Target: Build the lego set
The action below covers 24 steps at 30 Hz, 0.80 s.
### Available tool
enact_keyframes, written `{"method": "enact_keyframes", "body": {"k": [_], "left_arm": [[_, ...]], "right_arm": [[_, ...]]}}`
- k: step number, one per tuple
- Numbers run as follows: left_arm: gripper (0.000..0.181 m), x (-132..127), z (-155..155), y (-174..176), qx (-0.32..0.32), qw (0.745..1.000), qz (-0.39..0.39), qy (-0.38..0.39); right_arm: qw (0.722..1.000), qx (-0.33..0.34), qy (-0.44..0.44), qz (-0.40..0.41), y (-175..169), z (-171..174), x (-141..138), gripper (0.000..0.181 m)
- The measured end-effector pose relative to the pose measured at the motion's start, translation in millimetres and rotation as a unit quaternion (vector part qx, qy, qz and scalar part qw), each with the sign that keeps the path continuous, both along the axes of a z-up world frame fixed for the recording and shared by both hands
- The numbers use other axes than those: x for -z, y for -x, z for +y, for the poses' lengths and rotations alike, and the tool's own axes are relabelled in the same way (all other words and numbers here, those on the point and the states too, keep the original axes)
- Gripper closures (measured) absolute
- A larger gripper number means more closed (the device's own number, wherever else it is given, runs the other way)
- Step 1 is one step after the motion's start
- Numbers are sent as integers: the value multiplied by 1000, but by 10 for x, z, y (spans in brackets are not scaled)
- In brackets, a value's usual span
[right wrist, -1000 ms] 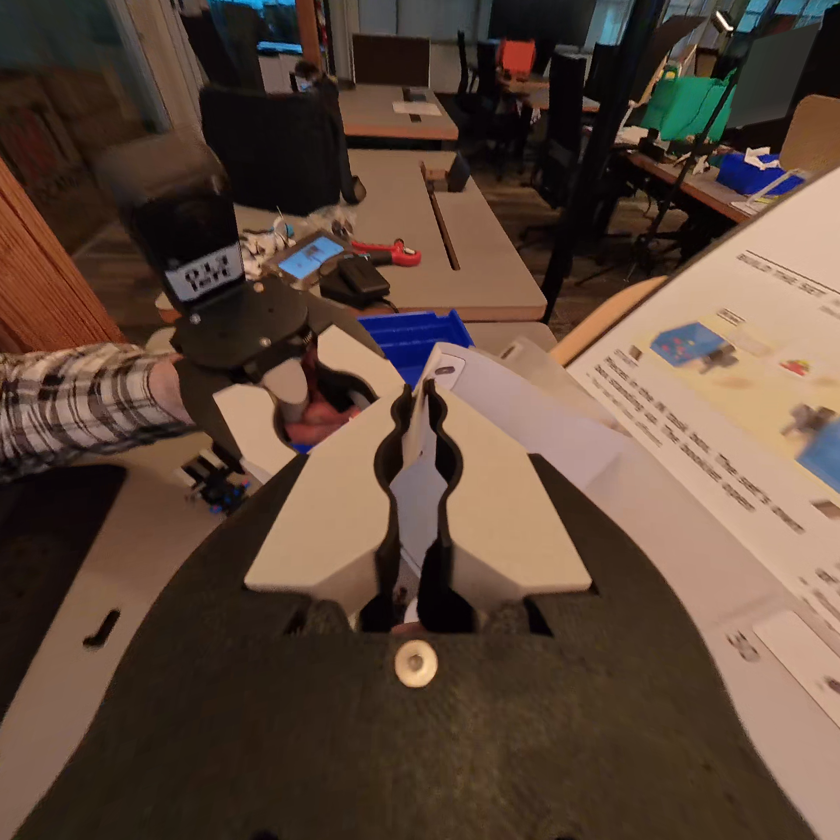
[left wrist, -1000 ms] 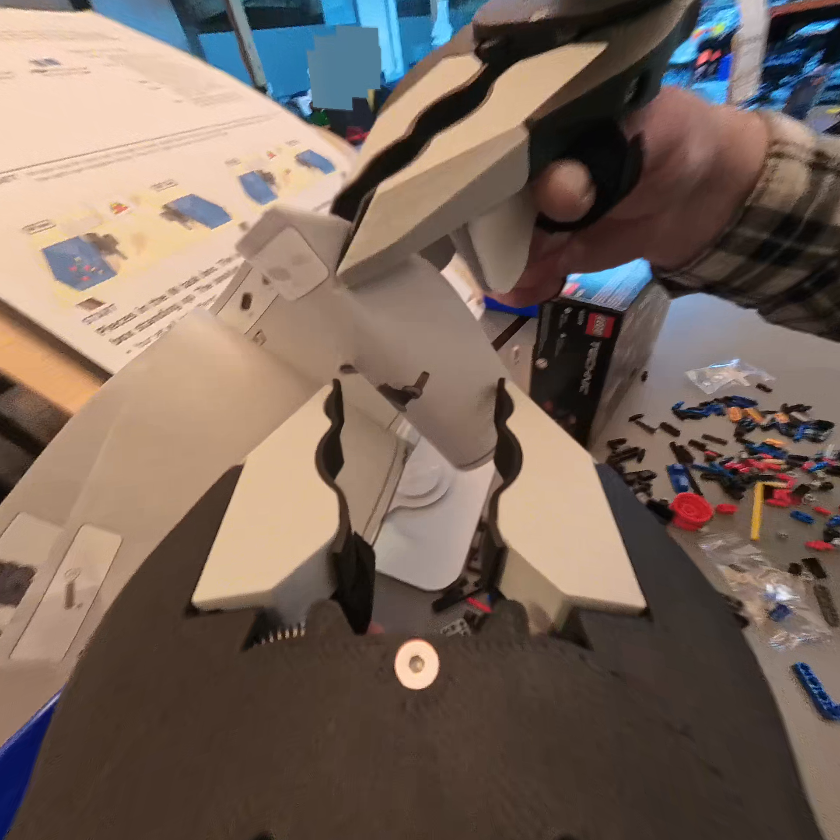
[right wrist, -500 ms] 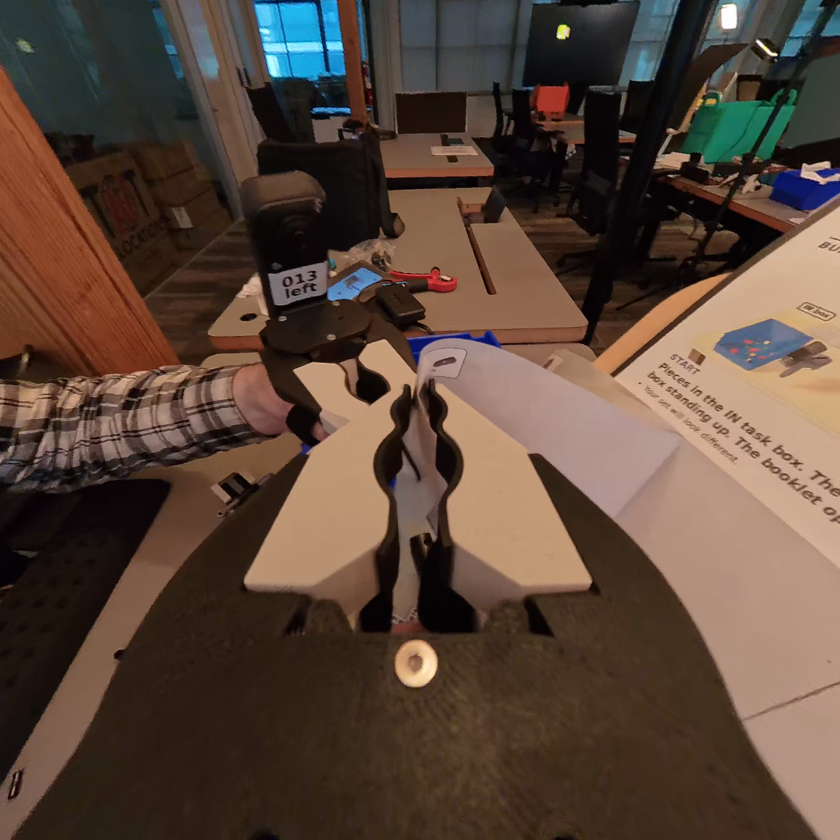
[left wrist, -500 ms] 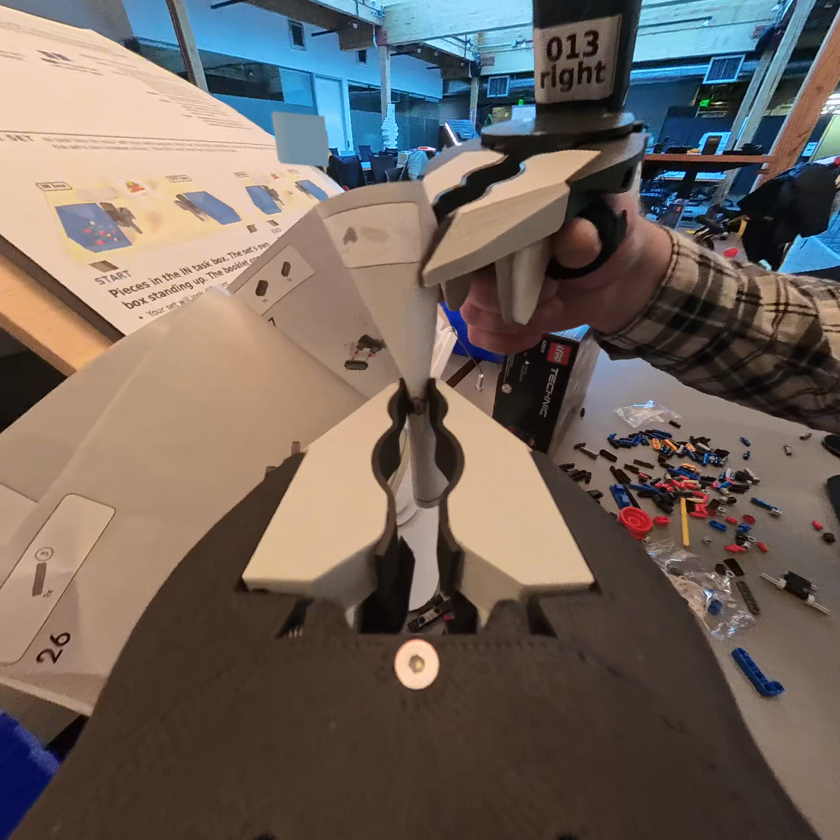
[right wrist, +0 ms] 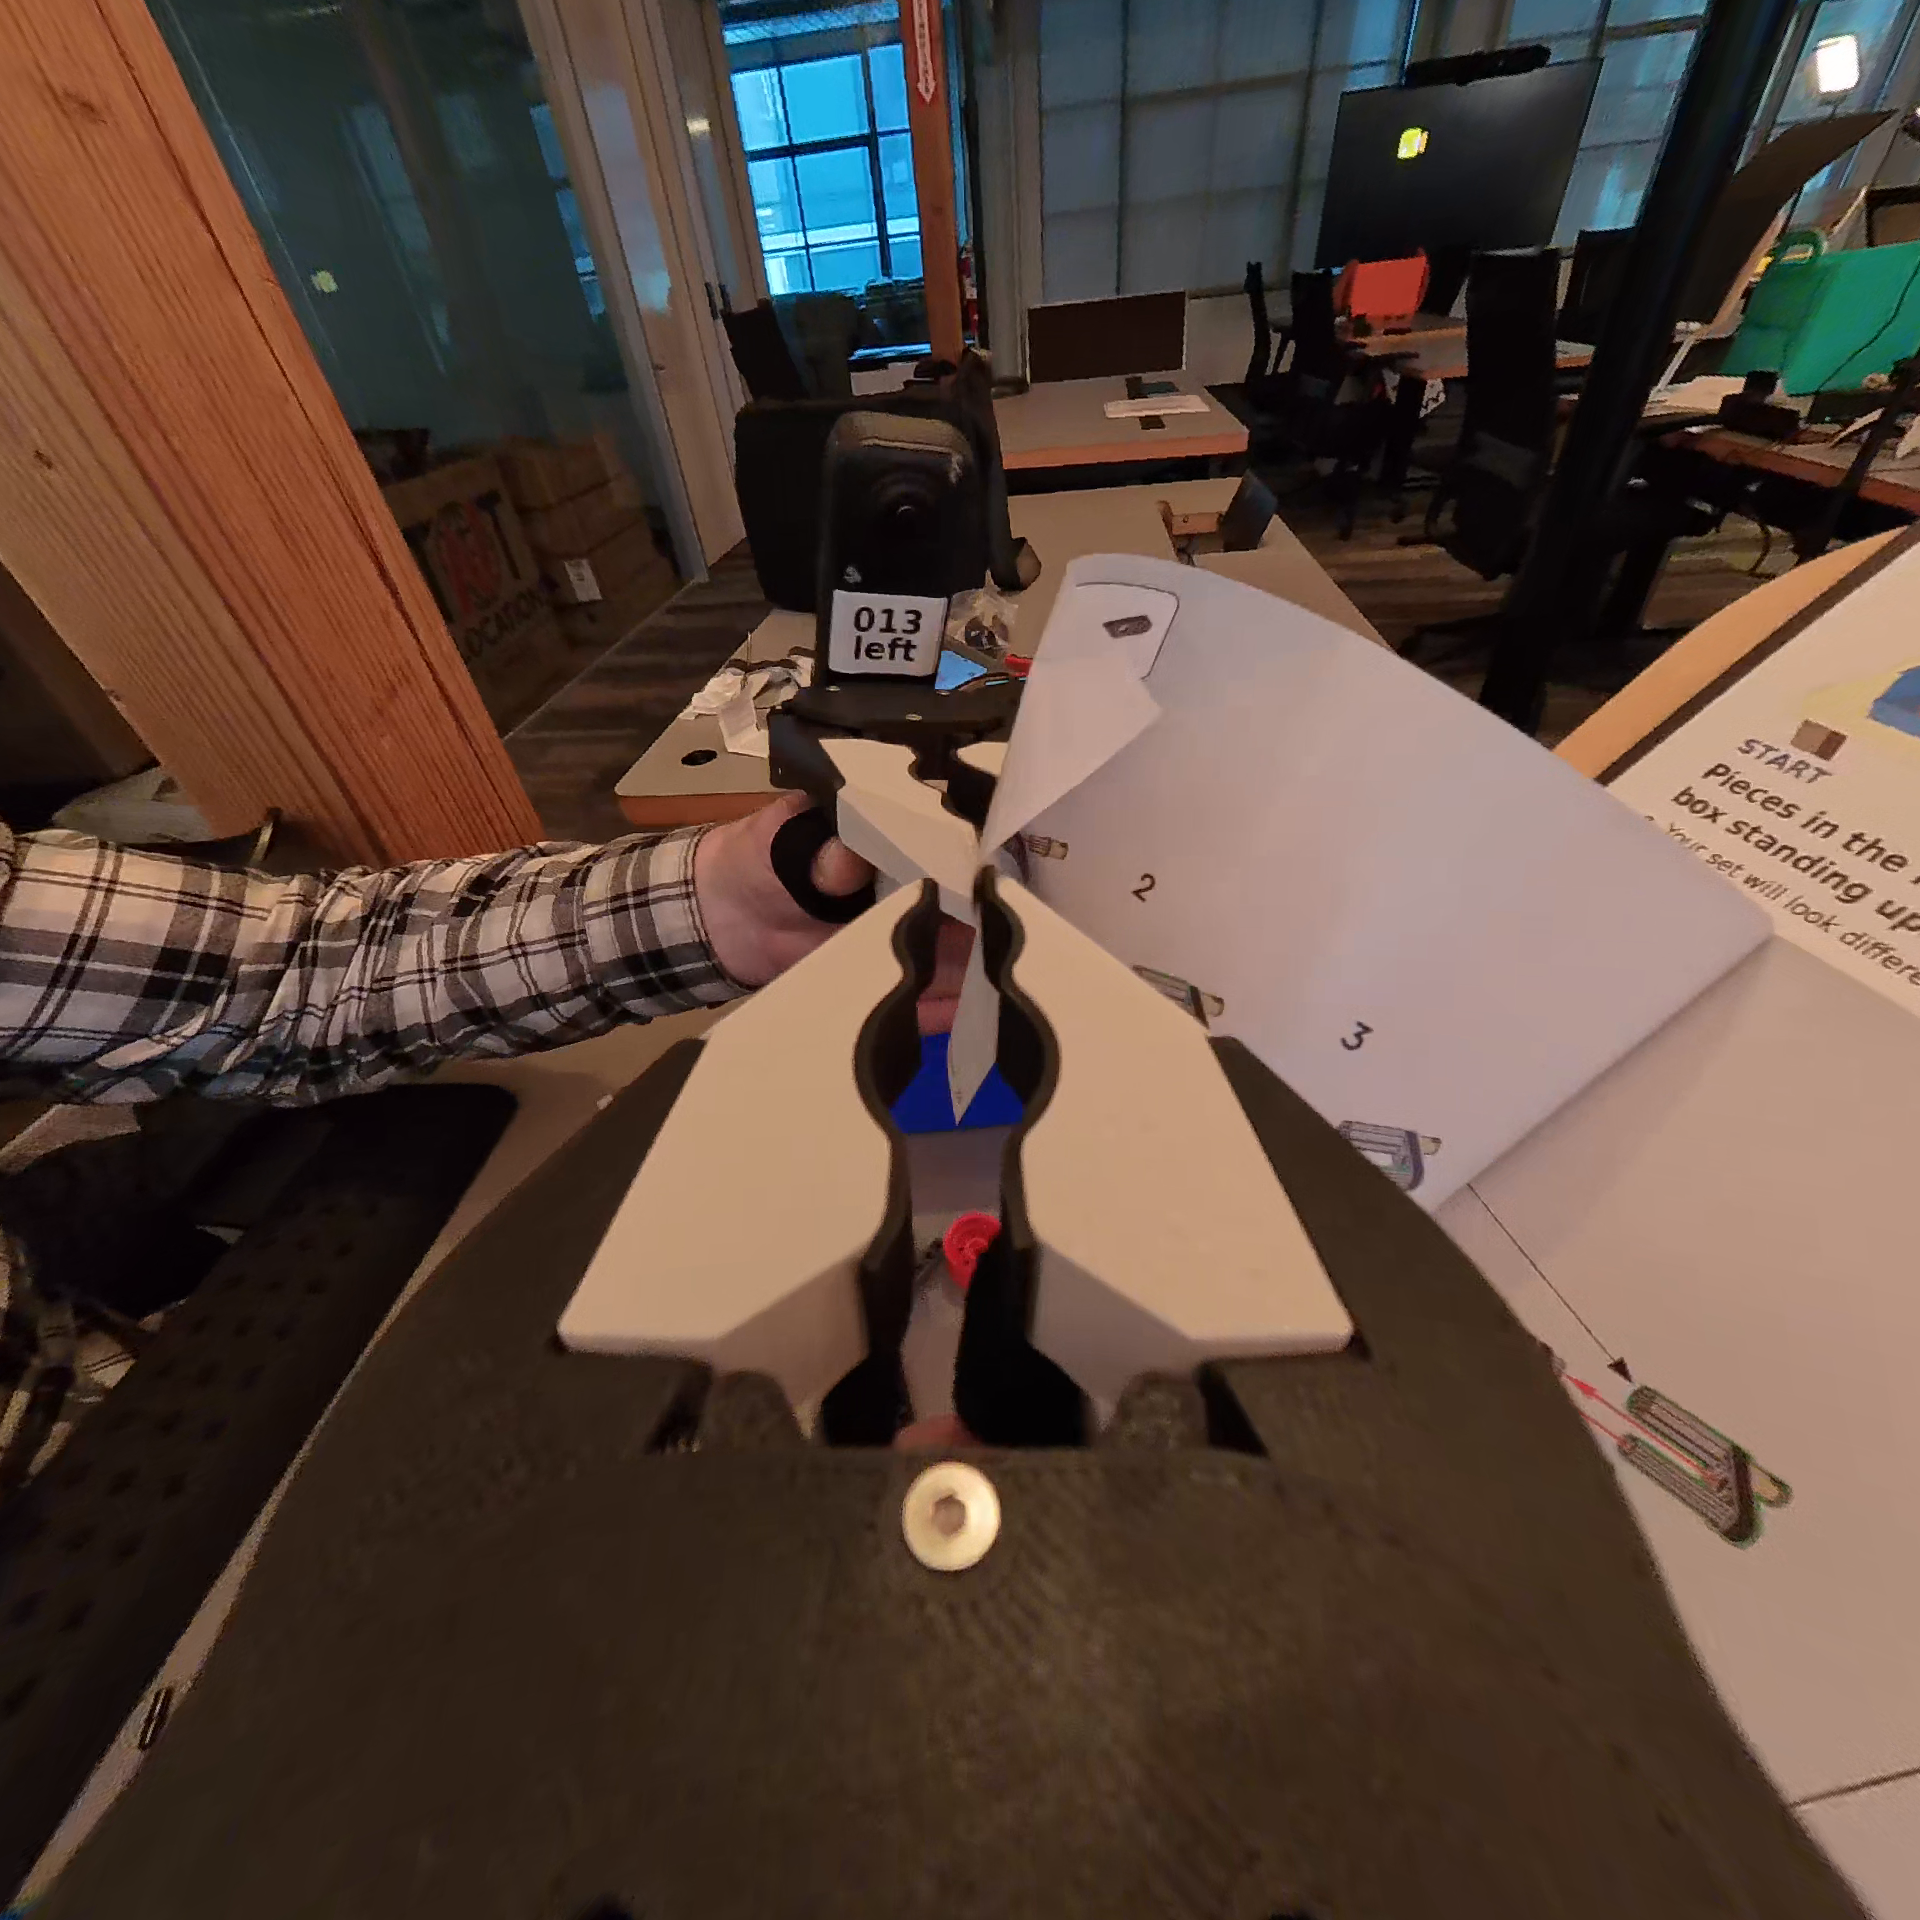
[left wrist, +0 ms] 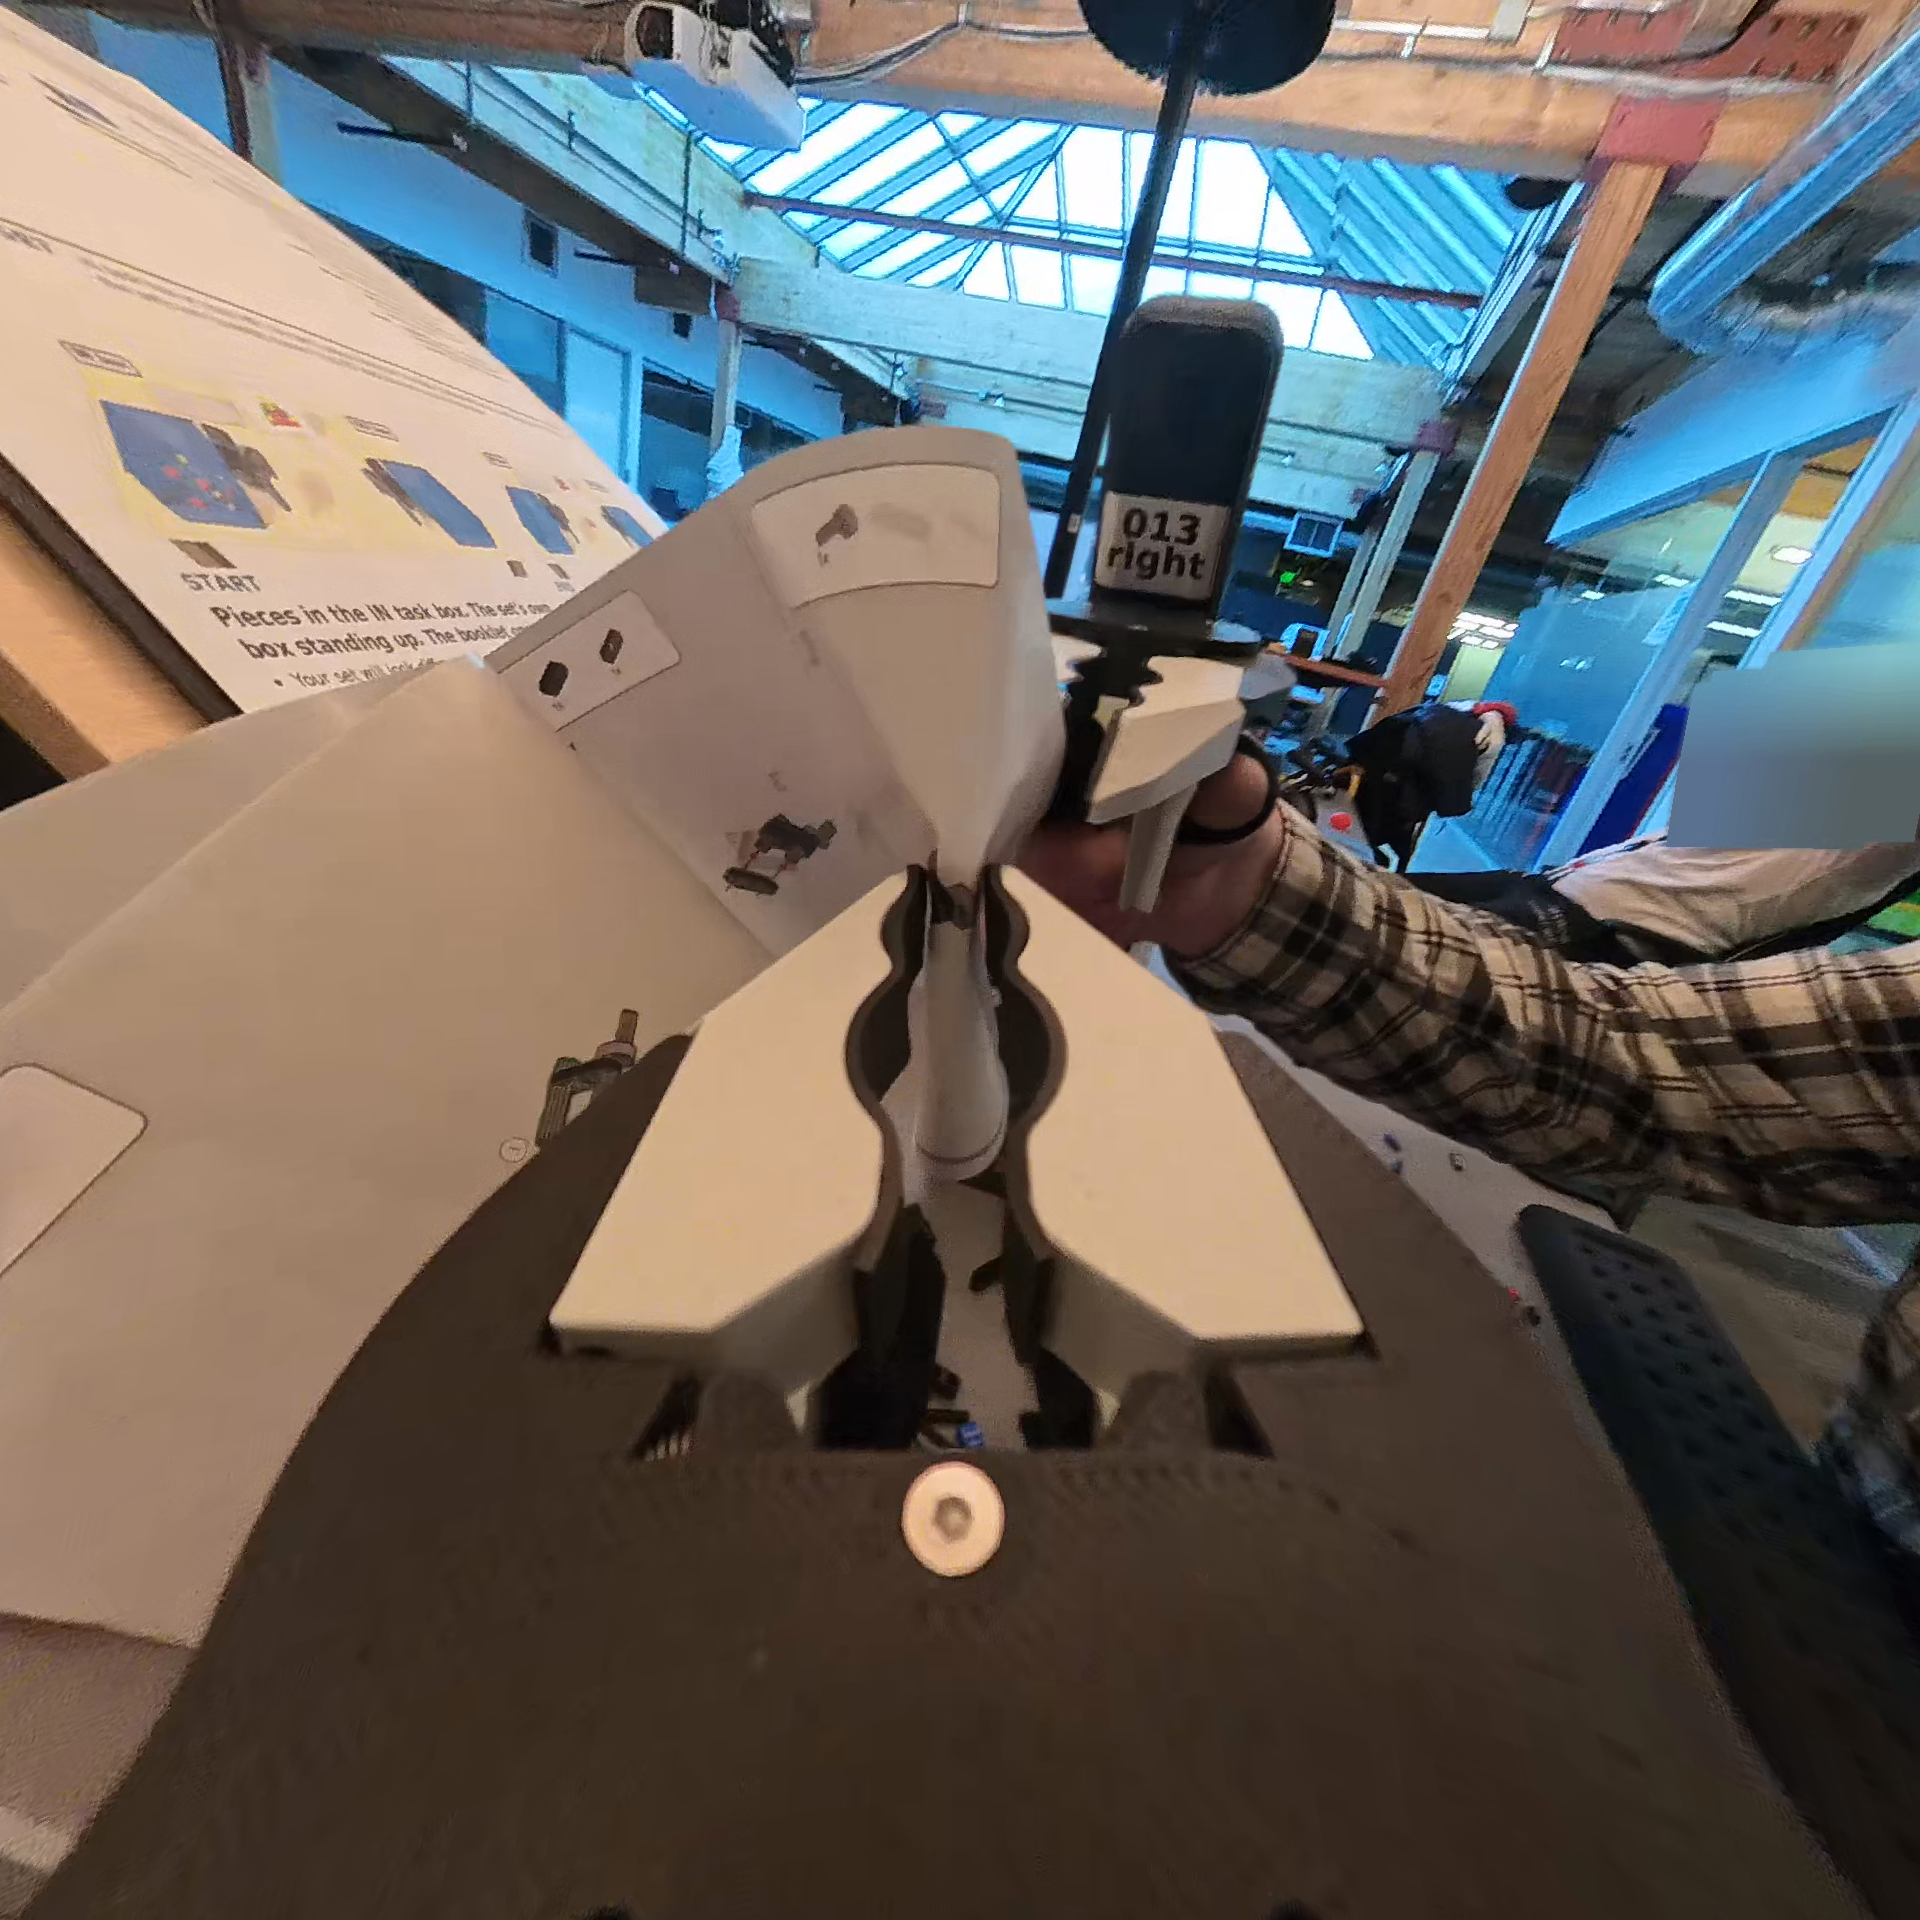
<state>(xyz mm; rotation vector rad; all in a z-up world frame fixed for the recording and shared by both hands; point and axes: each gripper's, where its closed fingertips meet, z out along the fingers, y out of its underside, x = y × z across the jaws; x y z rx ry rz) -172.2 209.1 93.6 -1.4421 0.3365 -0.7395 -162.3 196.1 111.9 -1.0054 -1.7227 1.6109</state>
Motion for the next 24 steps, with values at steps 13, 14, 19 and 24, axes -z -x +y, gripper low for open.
{"method": "enact_keyframes", "body": {"k": [13,14,19,24], "left_arm": [[127,2,-48,84,-62,995,76,-19],[123,-2,-57,74,-73,992,98,-18],[111,50,-69,145,-141,970,198,6],[163,224,-43,306,-180,952,243,40]], "right_arm": [[999,32,1,25,113,-15,-62,181],[999,38,-5,25,140,-26,-71,181],[998,57,-26,3,336,-145,-53,181],[998,60,-31,-14,528,-248,2,175]]}}
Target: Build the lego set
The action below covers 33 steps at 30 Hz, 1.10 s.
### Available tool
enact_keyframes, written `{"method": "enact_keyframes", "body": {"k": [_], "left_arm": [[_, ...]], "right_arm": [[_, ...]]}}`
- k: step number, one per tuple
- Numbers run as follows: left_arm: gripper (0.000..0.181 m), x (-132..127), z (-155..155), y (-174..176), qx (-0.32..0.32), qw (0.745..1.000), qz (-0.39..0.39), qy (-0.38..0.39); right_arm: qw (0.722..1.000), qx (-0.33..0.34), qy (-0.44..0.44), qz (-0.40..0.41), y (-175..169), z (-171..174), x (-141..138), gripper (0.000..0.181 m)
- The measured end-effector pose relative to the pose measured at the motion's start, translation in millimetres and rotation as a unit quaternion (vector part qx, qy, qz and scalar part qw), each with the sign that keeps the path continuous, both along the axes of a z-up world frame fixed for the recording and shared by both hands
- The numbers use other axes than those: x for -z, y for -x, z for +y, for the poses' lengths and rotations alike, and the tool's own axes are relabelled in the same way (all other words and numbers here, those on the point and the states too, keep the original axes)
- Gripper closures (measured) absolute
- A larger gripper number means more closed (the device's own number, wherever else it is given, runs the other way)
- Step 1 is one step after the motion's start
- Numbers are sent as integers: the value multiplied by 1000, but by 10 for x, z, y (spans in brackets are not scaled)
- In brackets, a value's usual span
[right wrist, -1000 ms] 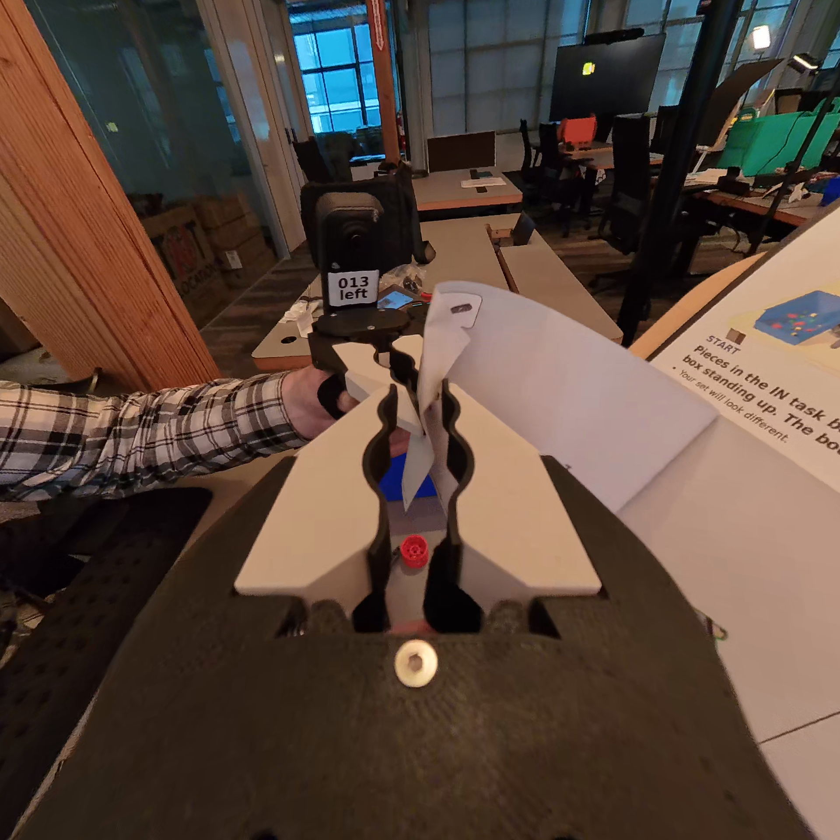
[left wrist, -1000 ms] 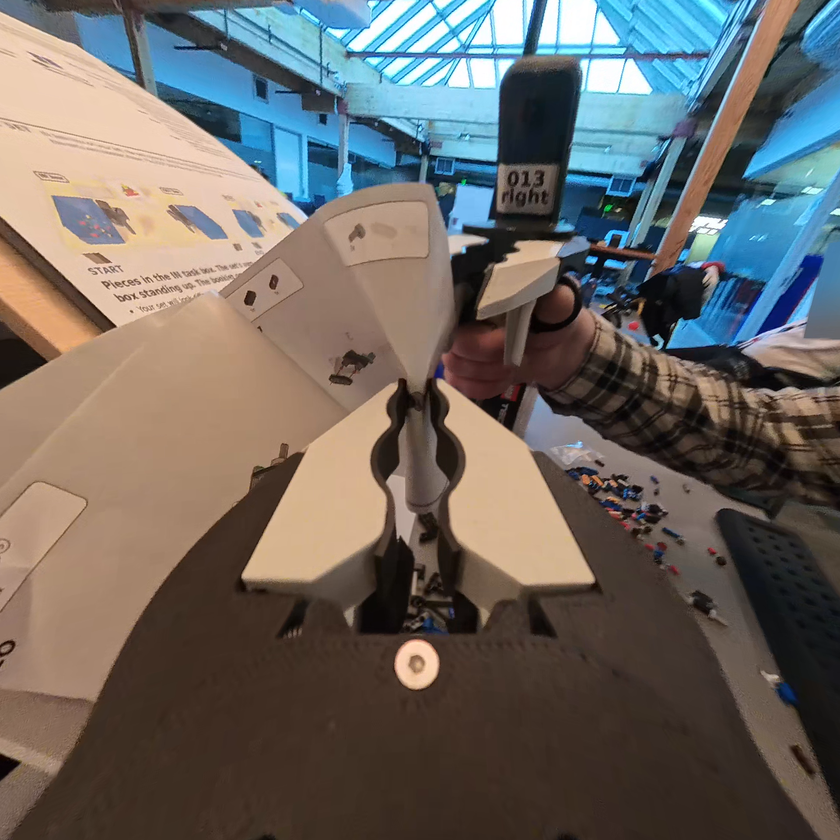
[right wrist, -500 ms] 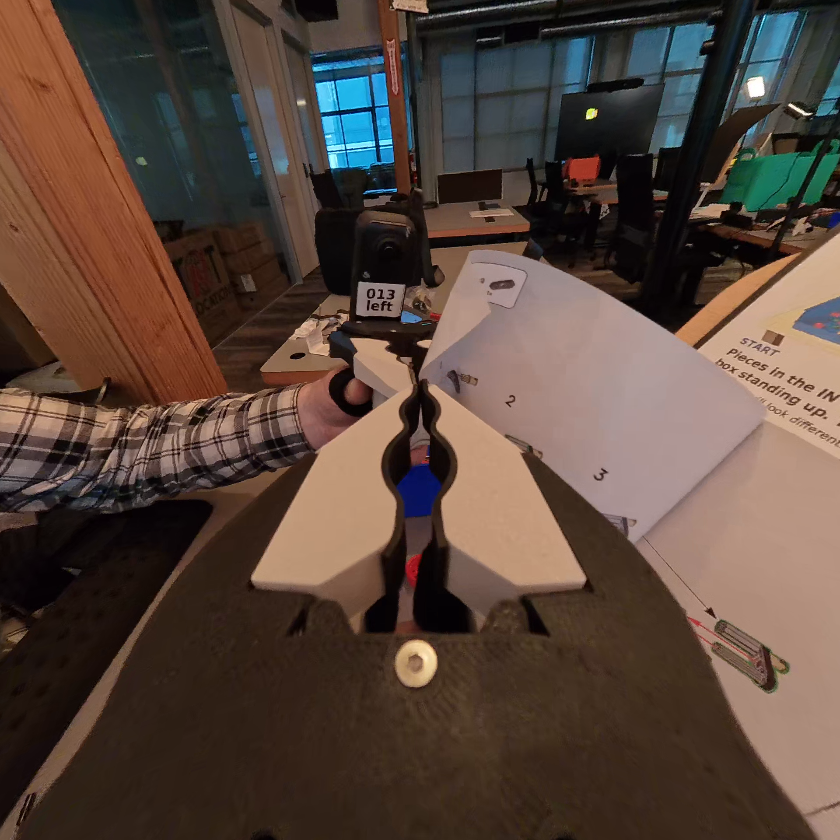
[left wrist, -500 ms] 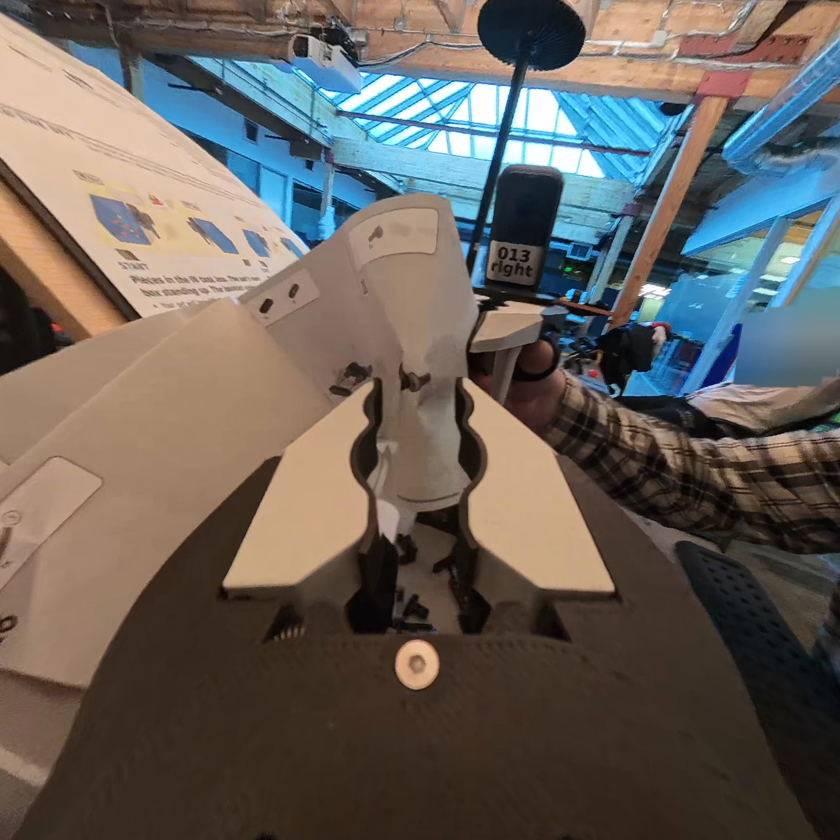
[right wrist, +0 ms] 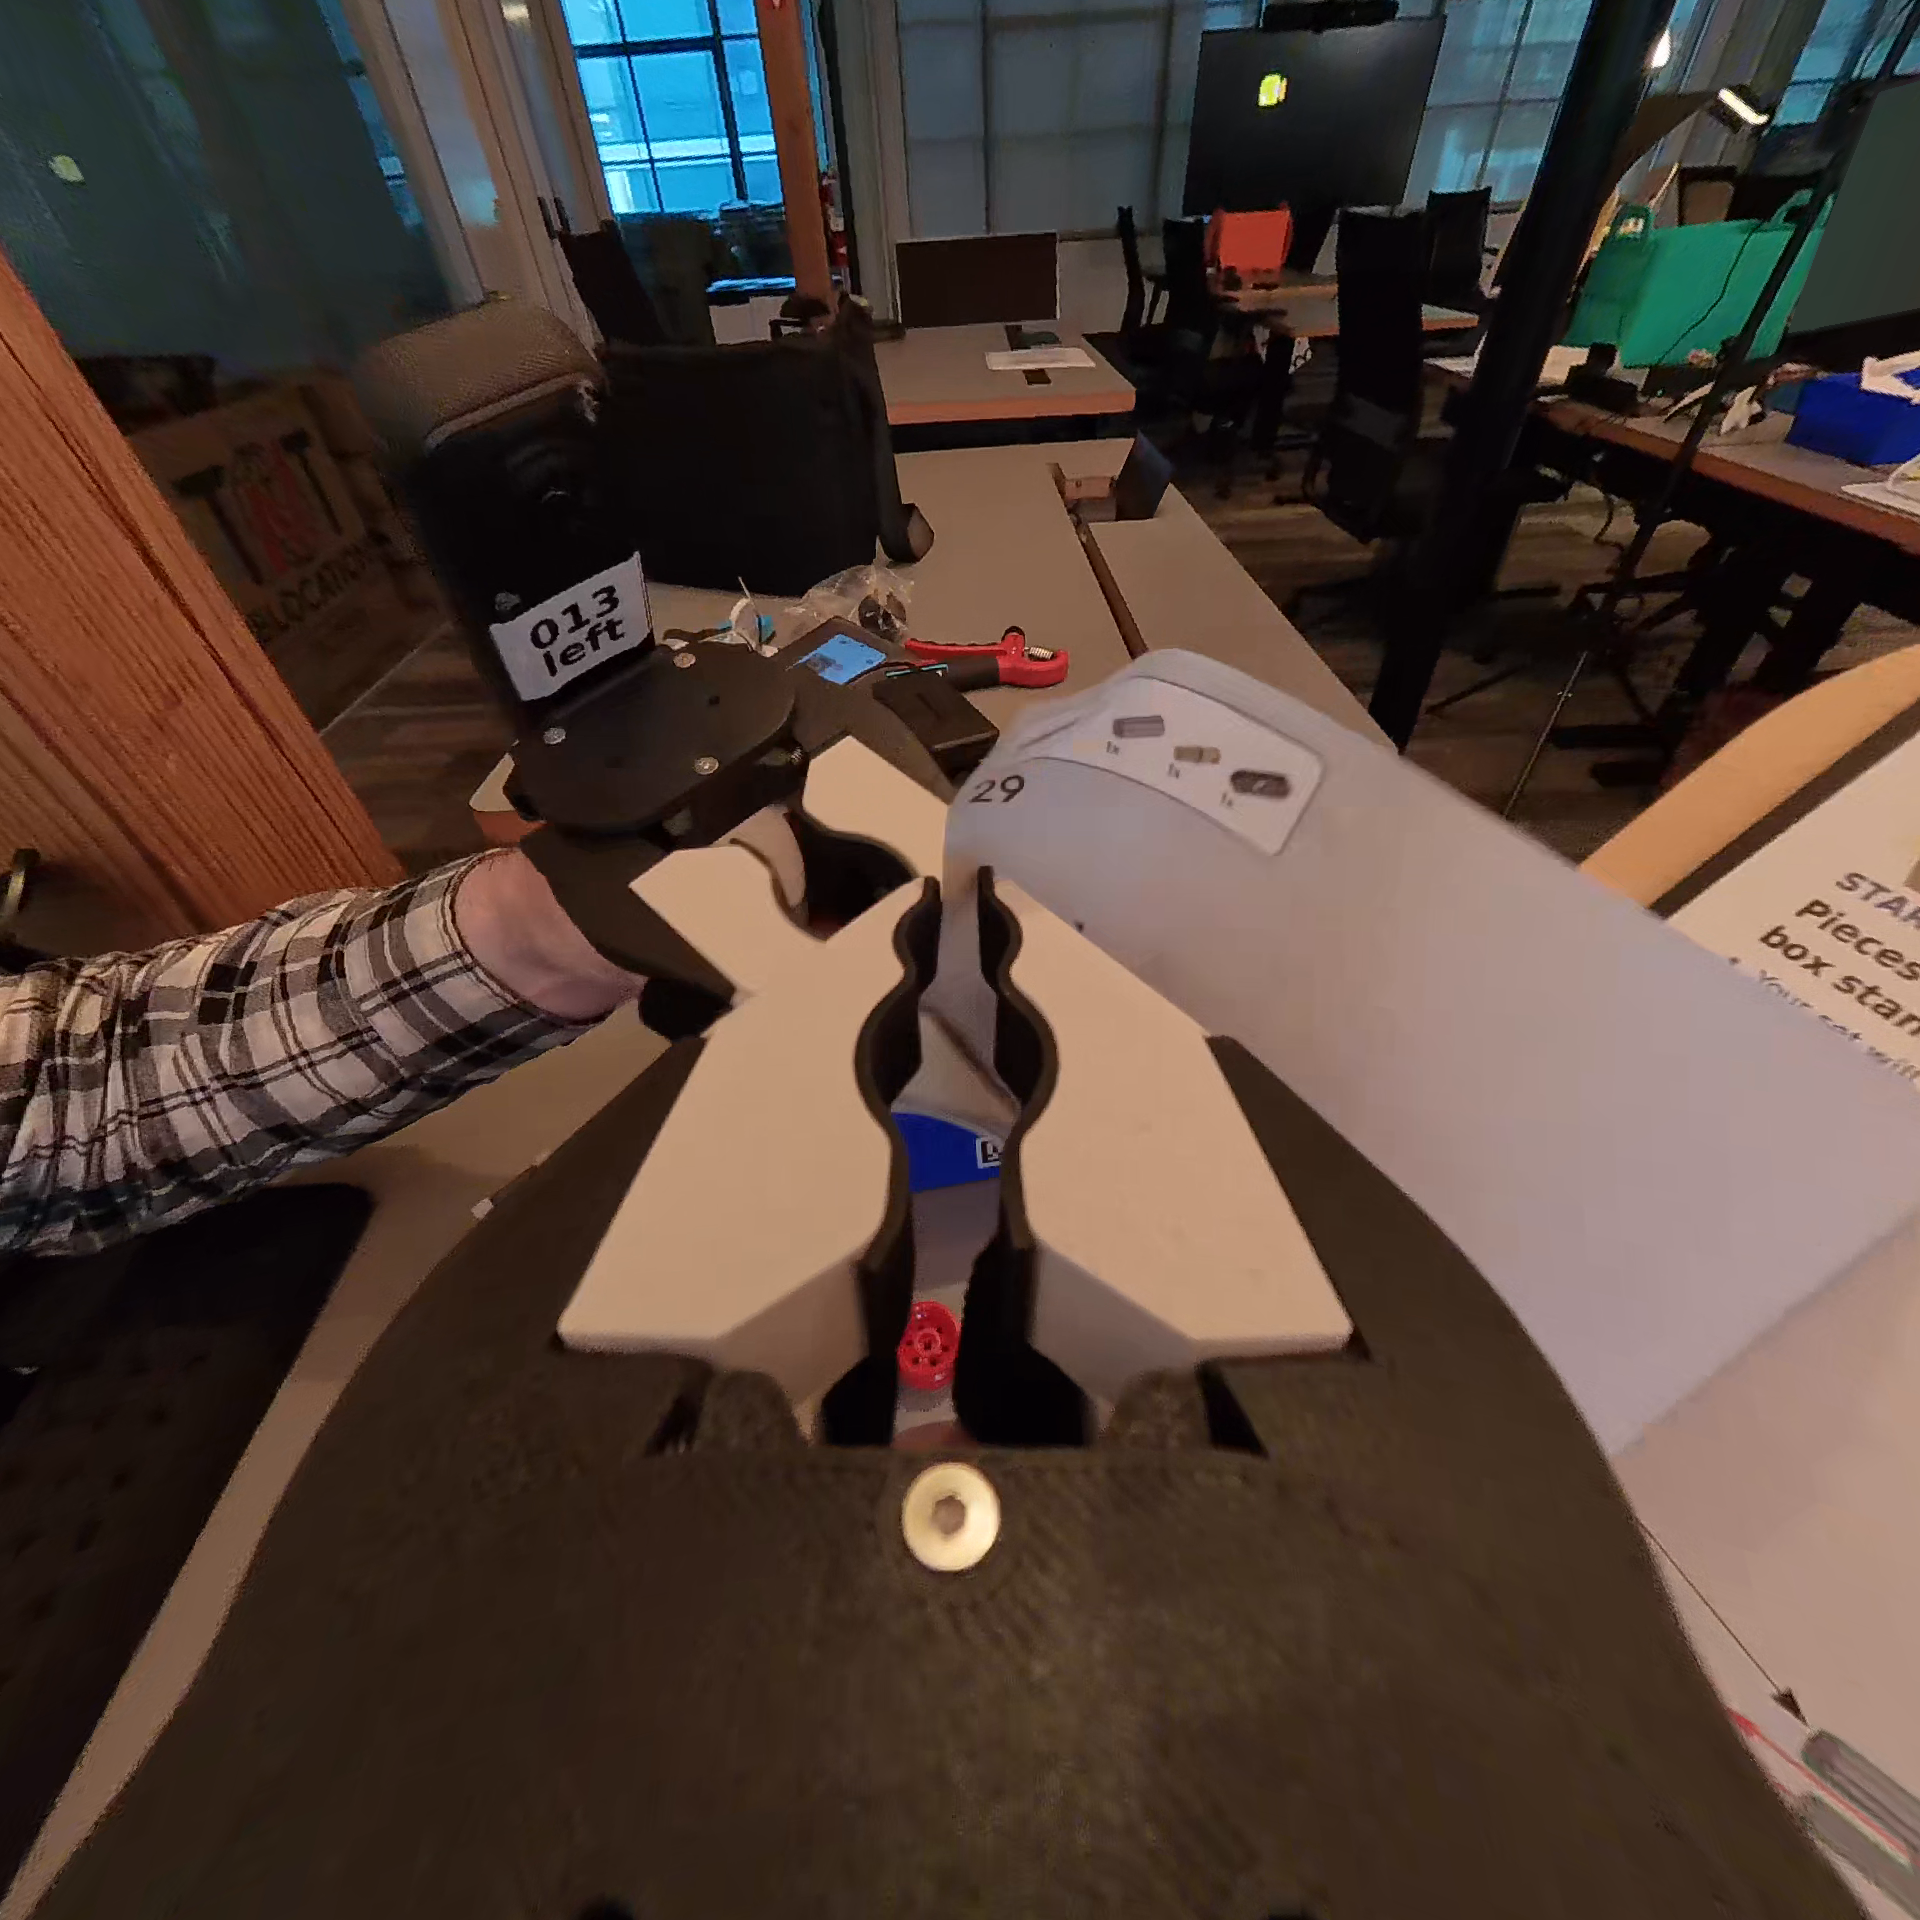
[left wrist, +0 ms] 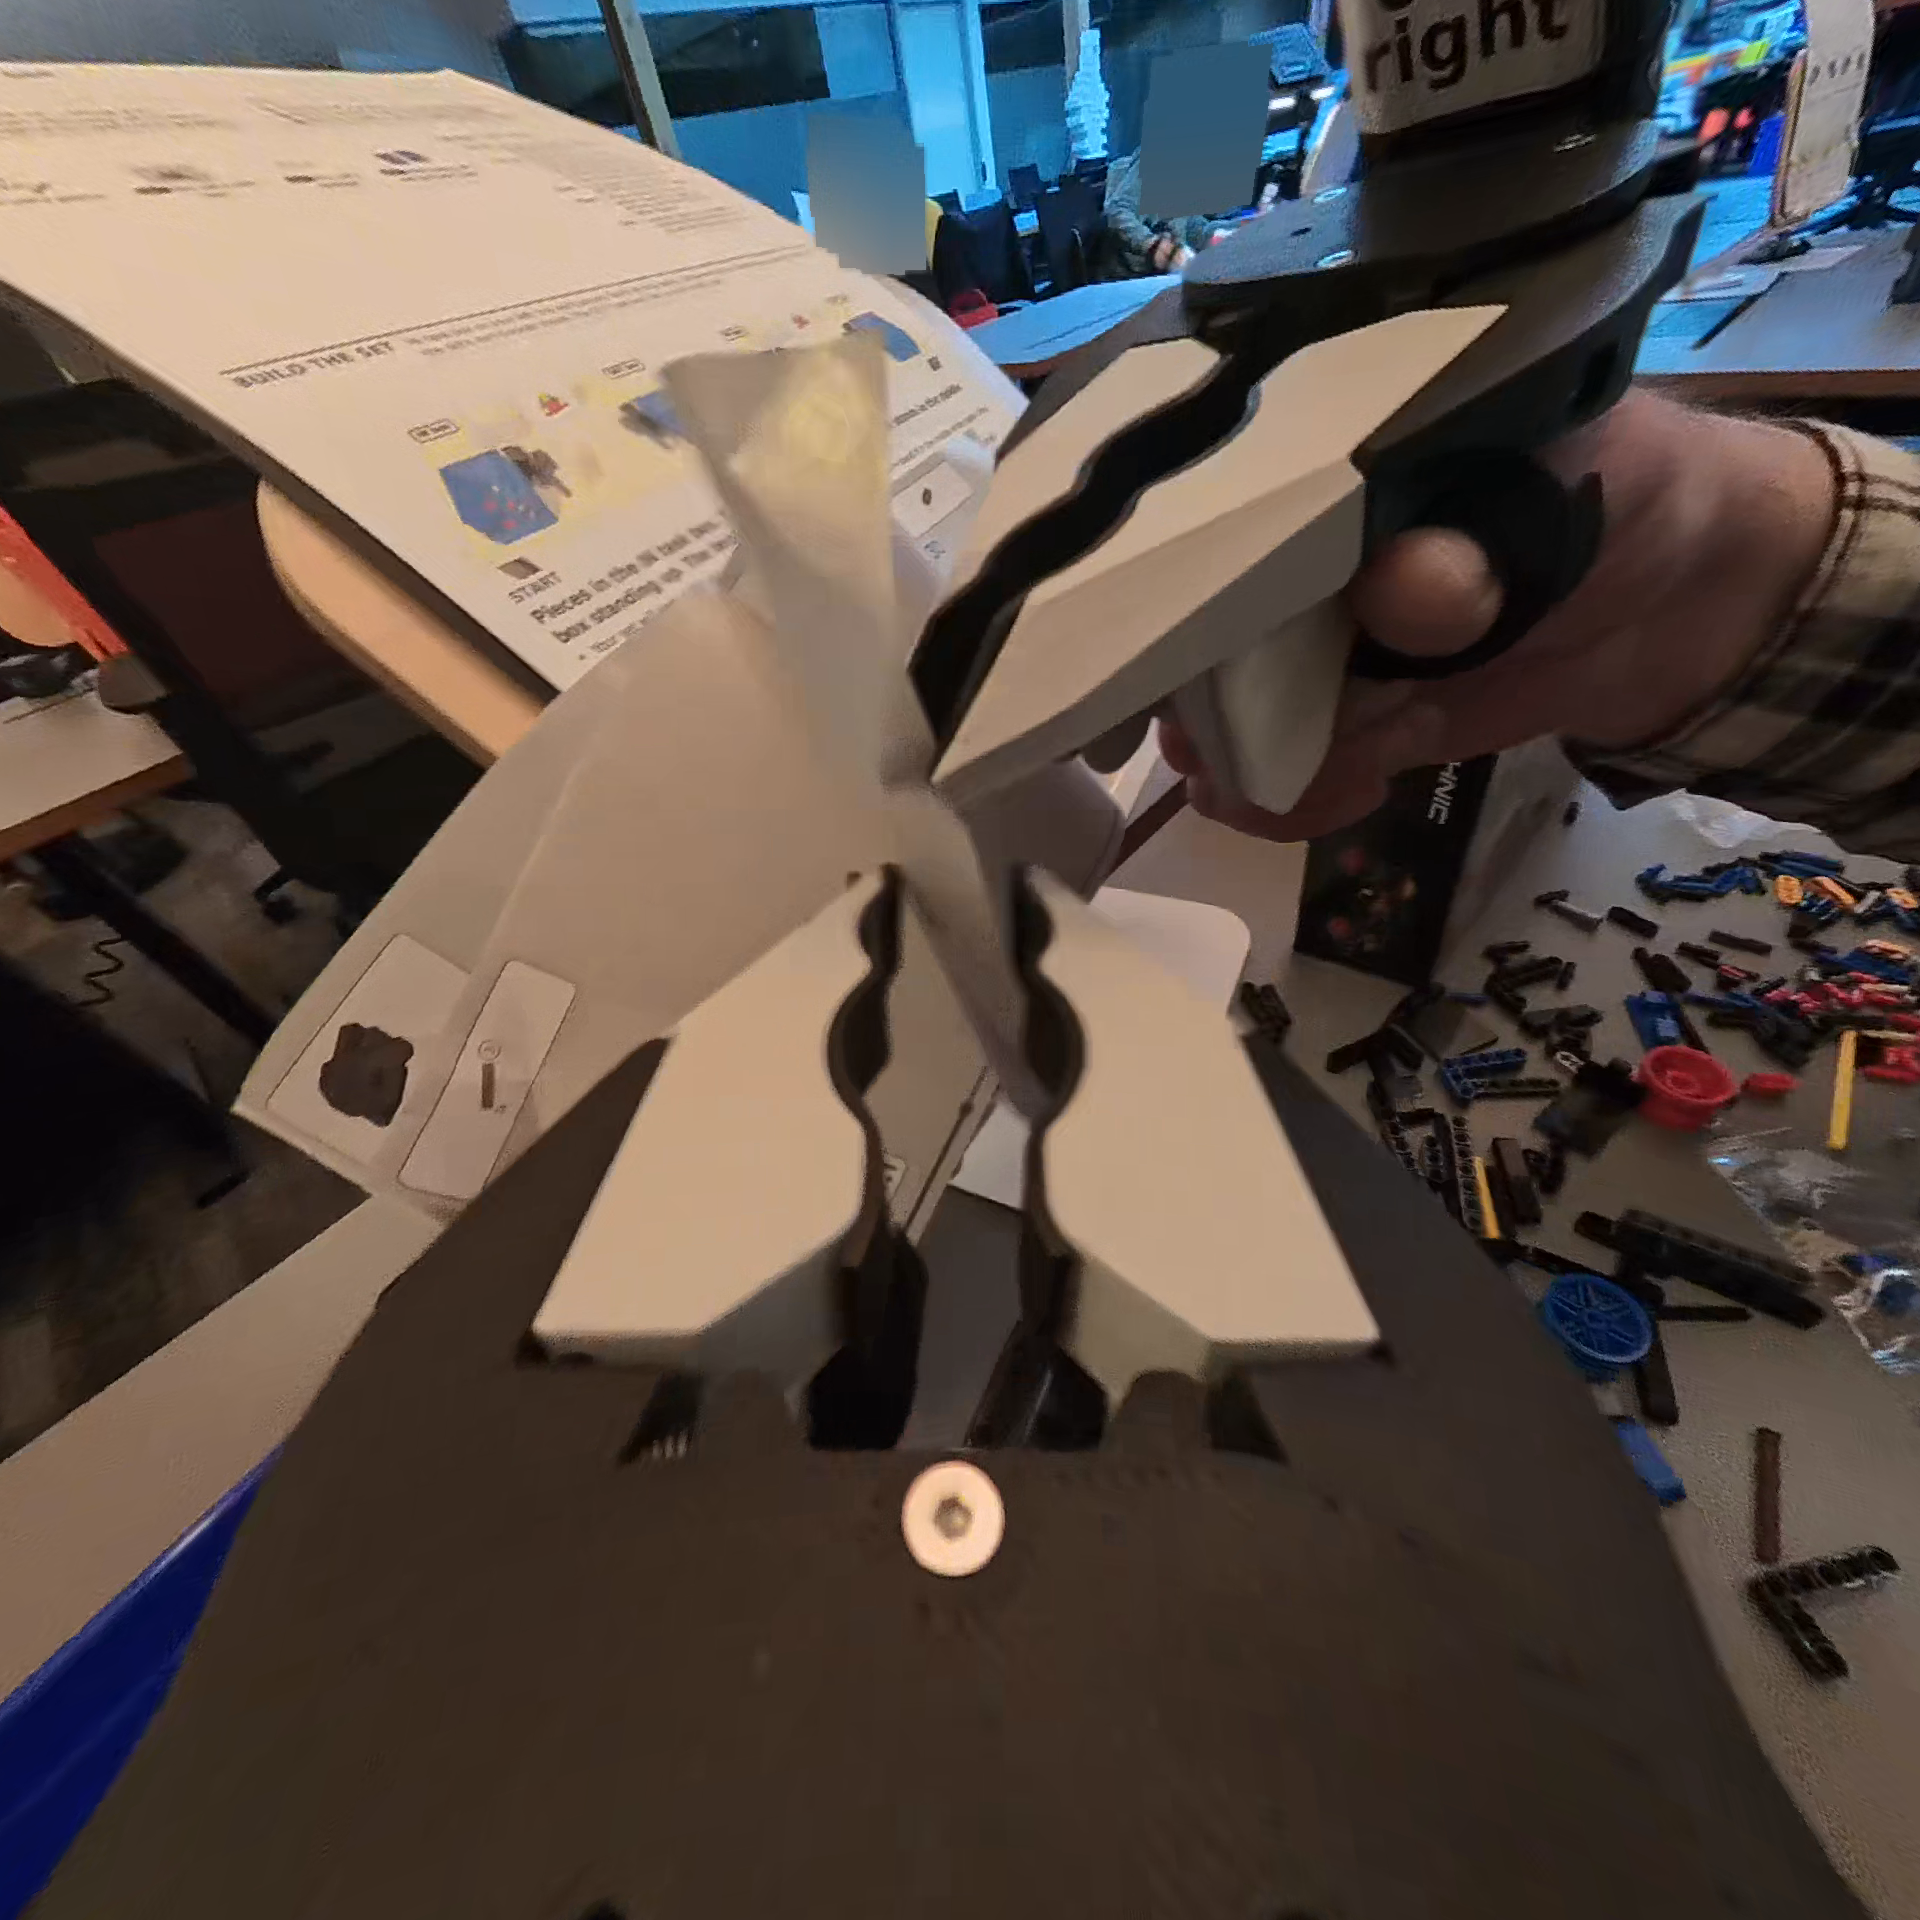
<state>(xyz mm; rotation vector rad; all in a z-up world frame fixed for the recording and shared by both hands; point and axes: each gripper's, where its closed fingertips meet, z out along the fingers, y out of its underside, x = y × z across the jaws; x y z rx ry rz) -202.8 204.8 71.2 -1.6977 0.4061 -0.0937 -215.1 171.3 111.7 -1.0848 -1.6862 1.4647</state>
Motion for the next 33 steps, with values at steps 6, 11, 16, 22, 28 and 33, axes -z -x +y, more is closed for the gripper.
{"method": "enact_keyframes", "body": {"k": [6,11,16,22,28,33], "left_arm": [[181,16,-68,86,36,996,-84,2],[181,-34,-129,260,76,980,-186,-2],[181,-50,-173,383,89,969,-229,1],[181,15,-132,575,46,976,-212,16],[181,69,-50,741,-1,982,-187,29],[181,216,8,858,-23,983,-177,50]], "right_arm": [[1000,8,-8,-5,-24,40,40,163],[996,36,-84,-10,-143,174,147,162],[985,45,-166,-31,-215,252,318,162],[933,34,-350,-72,-270,290,718,156],[839,33,-525,-137,-201,448,1169,155],[813,44,-564,-136,-137,528,1245,181]]}}
